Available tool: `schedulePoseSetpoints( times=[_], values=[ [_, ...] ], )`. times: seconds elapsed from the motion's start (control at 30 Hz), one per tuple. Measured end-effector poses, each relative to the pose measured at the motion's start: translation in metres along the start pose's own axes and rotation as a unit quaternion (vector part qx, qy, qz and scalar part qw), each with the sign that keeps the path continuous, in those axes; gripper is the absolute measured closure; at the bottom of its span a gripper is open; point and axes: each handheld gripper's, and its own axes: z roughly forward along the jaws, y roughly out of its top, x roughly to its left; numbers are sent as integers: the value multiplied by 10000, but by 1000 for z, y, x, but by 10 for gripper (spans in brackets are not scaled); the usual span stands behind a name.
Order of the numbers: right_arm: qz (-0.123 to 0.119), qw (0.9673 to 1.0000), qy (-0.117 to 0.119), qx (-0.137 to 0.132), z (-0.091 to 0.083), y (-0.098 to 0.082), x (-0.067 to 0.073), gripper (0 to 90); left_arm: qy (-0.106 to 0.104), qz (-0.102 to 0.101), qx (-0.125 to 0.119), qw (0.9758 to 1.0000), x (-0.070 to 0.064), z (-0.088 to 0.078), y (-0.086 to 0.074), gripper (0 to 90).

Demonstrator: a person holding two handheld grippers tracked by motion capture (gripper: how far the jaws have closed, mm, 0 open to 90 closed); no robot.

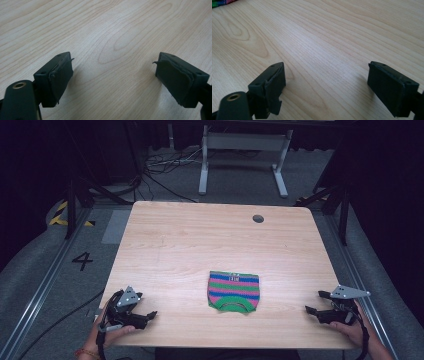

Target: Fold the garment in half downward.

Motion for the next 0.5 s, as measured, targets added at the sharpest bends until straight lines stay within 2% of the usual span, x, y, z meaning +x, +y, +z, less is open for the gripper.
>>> schedulePoseSetpoints(
  times=[0.5],
  values=[
    [-3, 10000, 2, 2, 0, 0, 0, 154, 92, -123, -4, 9999, -1, 1, 1, 146]
  ],
)
